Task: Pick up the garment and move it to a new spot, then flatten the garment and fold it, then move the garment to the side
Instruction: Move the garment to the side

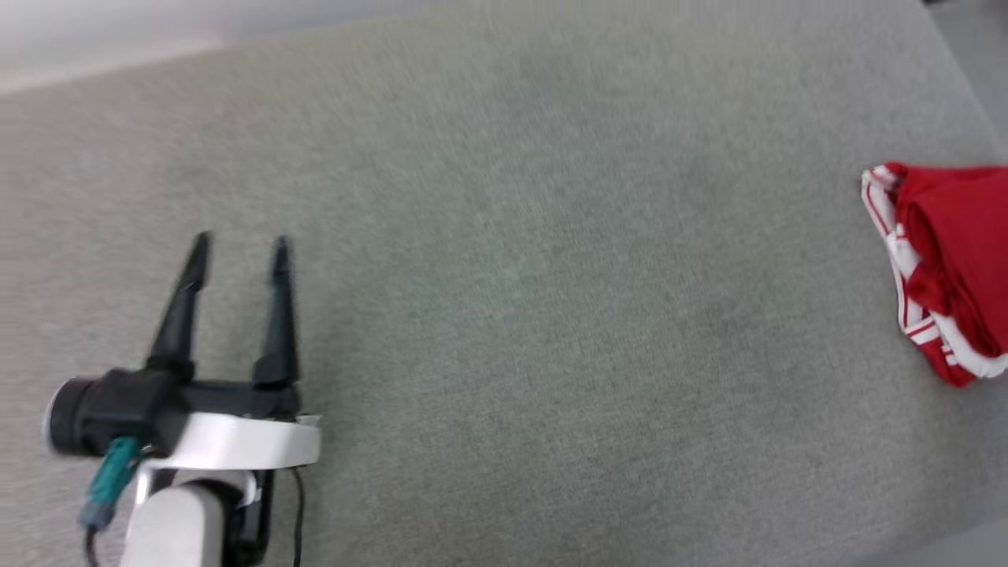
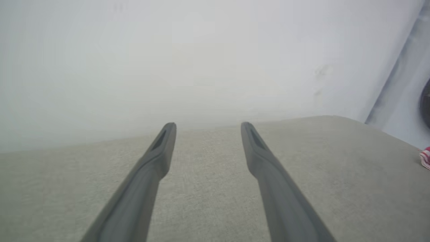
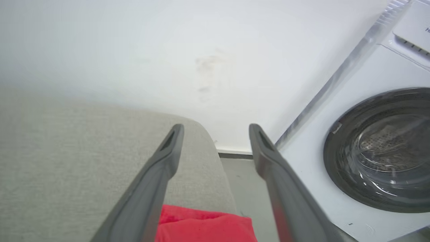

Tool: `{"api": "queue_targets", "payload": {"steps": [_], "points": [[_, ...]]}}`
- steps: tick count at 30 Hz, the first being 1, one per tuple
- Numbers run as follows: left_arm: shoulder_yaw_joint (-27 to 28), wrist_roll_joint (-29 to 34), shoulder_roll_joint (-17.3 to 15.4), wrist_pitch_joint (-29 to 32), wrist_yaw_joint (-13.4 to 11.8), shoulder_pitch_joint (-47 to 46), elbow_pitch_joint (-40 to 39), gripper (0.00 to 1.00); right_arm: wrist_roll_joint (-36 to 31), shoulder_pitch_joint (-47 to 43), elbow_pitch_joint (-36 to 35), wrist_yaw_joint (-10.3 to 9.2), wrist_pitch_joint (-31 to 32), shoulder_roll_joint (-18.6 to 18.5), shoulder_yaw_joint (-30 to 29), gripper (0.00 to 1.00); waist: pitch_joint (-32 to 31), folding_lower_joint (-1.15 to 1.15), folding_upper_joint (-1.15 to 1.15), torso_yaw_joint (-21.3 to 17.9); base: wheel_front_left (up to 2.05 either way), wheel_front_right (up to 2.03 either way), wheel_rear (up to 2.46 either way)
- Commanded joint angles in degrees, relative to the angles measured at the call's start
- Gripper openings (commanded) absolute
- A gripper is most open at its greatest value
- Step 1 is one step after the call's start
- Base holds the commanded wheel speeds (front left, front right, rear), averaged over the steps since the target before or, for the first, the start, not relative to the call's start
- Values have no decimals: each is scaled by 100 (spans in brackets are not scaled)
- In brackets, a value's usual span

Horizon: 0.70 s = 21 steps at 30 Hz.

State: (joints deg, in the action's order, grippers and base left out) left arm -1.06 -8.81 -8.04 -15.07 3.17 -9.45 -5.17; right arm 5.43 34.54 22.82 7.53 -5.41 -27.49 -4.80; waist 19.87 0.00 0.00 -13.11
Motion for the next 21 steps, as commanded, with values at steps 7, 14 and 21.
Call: {"api": "queue_targets", "payload": {"steps": [7, 14, 21], "points": [[445, -1, 198, -11, 64, 474, -23, 100, 116, -1291, -1325, -8, -333, 1275, -206, 100, -836, 0, 0, 414, 0, 0, 0], [624, -46, 356, -11, 184, 784, 106, 100, 152, -2200, -1825, -7, -821, 2096, -5, 100, -1091, 0, 0, 604, 0, 0, 0], [646, -62, 436, -11, 300, 983, 196, 100, 453, -2587, -1607, -7, -945, 2346, 272, 100, -1262, 0, 0, 717, 0, 0, 0]]}}
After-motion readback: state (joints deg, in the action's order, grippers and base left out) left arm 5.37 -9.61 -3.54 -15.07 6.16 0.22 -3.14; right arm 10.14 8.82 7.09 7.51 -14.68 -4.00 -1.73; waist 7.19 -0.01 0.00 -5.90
